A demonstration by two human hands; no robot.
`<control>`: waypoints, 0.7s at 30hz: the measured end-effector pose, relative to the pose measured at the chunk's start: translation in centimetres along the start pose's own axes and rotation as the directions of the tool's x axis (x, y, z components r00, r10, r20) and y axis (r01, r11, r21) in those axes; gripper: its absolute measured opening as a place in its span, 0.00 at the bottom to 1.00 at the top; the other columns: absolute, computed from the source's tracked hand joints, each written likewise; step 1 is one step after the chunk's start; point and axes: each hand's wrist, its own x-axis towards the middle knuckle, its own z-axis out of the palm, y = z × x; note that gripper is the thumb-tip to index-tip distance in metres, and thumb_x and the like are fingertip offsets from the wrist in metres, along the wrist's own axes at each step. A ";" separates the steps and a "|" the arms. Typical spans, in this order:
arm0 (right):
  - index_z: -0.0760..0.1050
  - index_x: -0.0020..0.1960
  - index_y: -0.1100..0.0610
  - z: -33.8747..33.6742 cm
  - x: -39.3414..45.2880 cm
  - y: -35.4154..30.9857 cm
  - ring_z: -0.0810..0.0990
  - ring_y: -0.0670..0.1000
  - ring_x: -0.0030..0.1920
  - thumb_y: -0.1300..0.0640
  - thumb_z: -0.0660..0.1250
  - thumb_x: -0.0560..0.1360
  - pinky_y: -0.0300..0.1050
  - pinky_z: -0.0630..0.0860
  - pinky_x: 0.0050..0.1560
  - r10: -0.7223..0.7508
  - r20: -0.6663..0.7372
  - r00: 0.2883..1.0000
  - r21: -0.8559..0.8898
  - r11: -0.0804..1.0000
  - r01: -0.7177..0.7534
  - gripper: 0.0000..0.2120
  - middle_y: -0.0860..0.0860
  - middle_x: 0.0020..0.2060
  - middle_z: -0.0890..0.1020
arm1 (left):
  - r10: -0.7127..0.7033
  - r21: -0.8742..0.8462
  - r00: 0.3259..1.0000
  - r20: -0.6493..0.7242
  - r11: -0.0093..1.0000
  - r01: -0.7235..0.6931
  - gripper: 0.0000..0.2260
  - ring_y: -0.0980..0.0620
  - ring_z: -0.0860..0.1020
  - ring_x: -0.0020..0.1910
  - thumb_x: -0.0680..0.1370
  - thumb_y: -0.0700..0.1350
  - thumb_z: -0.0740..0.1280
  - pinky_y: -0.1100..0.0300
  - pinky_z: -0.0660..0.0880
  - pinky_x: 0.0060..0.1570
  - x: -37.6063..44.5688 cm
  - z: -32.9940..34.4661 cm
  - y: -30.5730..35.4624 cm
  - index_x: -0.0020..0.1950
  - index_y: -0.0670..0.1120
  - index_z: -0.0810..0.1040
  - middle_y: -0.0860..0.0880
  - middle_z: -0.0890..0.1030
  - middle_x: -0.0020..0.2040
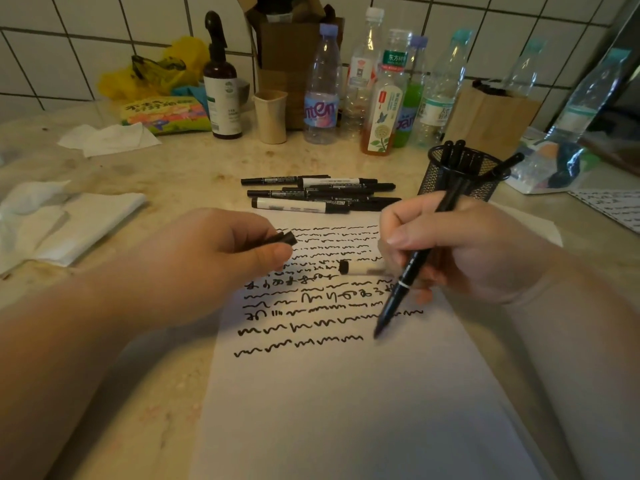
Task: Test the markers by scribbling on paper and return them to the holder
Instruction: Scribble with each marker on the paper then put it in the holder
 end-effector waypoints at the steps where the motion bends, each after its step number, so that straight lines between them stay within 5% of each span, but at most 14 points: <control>1: 0.74 0.31 0.61 0.1 0.0 0.0 0.67 0.50 0.23 0.62 0.63 0.71 0.42 0.68 0.24 0.011 -0.013 1.000 -0.038 0.999 -0.012 0.10 0.52 0.23 0.72 | -0.006 0.070 1.000 0.001 0.998 0.006 0.20 0.57 0.70 0.25 0.66 0.67 0.59 0.57 0.68 0.30 0.0 0.1 0.0 0.41 0.54 0.80 0.51 0.76 0.28; 7: 0.76 0.32 0.60 0.4 0.3 0.1 0.68 0.46 0.22 0.60 0.64 0.75 0.38 0.62 0.22 0.049 -0.150 0.988 -0.230 0.970 -0.083 0.13 0.51 0.23 0.71 | -0.013 0.321 1.000 0.003 0.947 0.012 0.12 0.57 0.76 0.32 0.73 0.62 0.62 0.59 0.73 0.33 0.0 0.5 0.2 0.43 0.56 0.79 0.53 0.80 0.33; 14: 0.75 0.34 0.62 0.7 0.3 0.0 0.66 0.48 0.24 0.62 0.63 0.78 0.39 0.59 0.24 0.066 -0.203 0.977 -0.249 0.961 -0.117 0.14 0.52 0.23 0.69 | -0.014 0.339 1.000 0.021 0.941 0.006 0.15 0.63 0.76 0.36 0.70 0.65 0.61 0.64 0.68 0.29 0.0 0.6 0.1 0.44 0.58 0.79 0.63 0.79 0.37; 21: 0.76 0.33 0.60 0.8 0.4 0.2 0.68 0.48 0.25 0.63 0.63 0.78 0.40 0.61 0.25 0.077 -0.172 0.982 -0.247 0.962 -0.119 0.15 0.53 0.25 0.70 | -0.028 0.339 0.999 0.029 0.941 0.016 0.16 0.60 0.77 0.34 0.70 0.66 0.61 0.61 0.73 0.30 0.0 0.5 0.1 0.44 0.57 0.80 0.57 0.81 0.34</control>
